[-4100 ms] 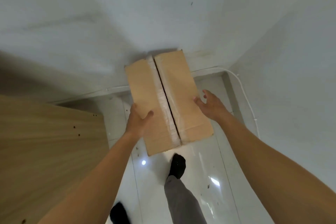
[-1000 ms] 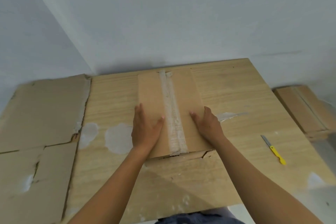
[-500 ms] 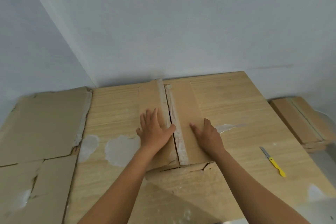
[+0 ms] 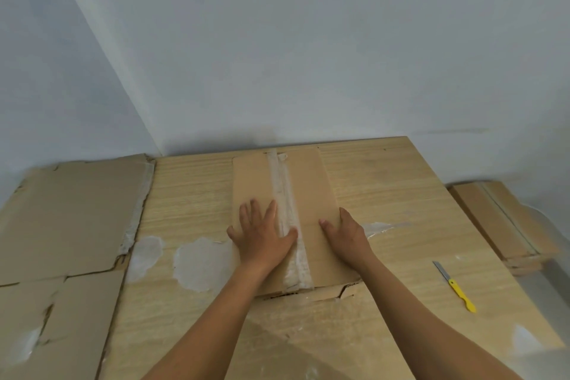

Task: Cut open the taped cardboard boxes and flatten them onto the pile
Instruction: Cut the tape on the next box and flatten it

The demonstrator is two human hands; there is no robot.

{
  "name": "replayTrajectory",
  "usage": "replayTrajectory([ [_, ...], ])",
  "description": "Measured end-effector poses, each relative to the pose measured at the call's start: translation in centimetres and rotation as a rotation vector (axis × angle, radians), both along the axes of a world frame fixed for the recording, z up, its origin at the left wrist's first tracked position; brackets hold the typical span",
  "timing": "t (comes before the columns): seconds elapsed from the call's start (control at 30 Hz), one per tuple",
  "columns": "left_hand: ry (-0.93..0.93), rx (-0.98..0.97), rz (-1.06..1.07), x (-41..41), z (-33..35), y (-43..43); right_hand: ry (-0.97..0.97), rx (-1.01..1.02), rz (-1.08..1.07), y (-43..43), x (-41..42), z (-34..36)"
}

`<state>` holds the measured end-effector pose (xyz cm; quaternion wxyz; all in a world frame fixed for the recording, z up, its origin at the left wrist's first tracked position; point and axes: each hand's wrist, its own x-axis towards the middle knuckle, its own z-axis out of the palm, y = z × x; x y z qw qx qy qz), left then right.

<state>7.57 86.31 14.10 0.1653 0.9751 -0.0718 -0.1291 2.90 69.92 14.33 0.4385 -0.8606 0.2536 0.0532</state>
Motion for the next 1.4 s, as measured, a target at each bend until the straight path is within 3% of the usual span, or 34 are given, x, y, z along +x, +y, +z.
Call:
replayTrajectory([
  [0.13, -0.014, -0.131, 0.053, 0.4, 0.2, 0.2, -0.027, -0.045, 0.032, -0.2, 0.2, 2.8],
  [0.27, -0.005, -0.462, 0.137, 0.8, -0.2, 0.1, -0.090, -0.126, 0.142, 0.2, -0.1, 7.8],
  [0.37, 0.048, -0.722, 0.169, 0.6, -0.8, 0.4, -0.100, -0.199, 0.198, 1.9, -0.5, 9.9],
  [0.6, 0.276, -1.051, 0.162, 1.8, 1.1, 2.9, -0.188, -0.420, 0.269, 7.6, -1.0, 10.5],
  [0.77, 0.430, -1.076, 0.146, 2.0, 4.9, 5.0, -0.297, -0.248, 0.187, 8.2, 0.1, 9.8],
  [0.87, 0.518, -1.026, 0.147, 1.8, 5.5, 5.7, -0.138, 0.084, 0.067, 6.8, 0.7, 9.9],
  [0.93, 0.545, -1.048, 0.153, 1.7, 5.7, 5.7, -0.078, 0.292, 0.098, 6.2, 0.8, 9.8],
  [1.0, 0.566, -1.096, 0.177, 1.3, 5.5, 5.2, -0.077, 0.313, 0.136, 5.8, 0.6, 9.8],
  [1.2, 0.690, -1.239, 0.151, -0.2, 4.3, 2.6, -0.111, 0.085, 0.199, 4.2, -0.3, 10.4],
  [1.4, 0.692, -1.315, 0.287, 0.1, 4.3, 6.3, -0.141, 0.373, 0.297, 6.4, -1.2, 9.5],
])
